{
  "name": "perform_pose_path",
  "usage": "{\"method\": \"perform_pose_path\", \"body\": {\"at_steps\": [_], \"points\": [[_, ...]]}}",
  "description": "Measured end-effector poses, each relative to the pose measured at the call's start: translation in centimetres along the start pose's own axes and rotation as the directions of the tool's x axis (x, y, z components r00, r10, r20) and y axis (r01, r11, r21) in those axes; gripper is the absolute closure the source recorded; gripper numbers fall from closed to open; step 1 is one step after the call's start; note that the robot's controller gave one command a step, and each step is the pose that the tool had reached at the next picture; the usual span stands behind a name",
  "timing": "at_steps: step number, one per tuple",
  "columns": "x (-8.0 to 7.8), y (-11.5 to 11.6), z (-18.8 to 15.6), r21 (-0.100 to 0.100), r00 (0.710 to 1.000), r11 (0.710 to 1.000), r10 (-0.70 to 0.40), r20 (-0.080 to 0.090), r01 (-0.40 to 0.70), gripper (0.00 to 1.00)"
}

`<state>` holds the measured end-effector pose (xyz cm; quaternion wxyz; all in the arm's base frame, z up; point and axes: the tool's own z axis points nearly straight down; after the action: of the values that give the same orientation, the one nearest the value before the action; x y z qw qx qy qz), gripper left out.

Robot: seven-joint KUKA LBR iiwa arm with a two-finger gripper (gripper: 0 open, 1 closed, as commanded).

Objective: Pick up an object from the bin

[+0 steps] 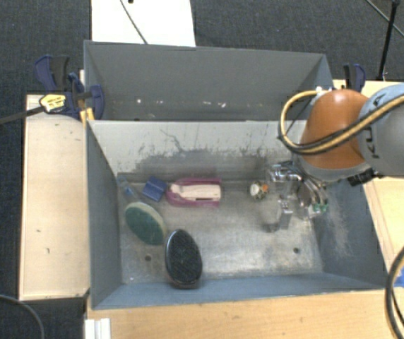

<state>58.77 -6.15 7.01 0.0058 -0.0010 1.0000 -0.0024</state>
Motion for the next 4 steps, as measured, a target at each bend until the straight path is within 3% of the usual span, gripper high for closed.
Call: {"method": "perform_pose_path", "body": {"at_steps": [1,2,3,4], "points": [[0.2,5.6,-3.2,-0.006,0.979,0.979,0.206,-0.006,-0.206,0.00],[-0.4,4.2,-3.1,-0.004,0.973,0.973,0.232,-0.005,-0.232,0.00],[-0.9,2.5,-0.4,-0.004,0.943,0.943,0.332,0.002,-0.332,0.00],[-1.3,2.5,-0.9,-0.004,0.944,0.944,0.330,0.002,-0.330,0.00]]}}
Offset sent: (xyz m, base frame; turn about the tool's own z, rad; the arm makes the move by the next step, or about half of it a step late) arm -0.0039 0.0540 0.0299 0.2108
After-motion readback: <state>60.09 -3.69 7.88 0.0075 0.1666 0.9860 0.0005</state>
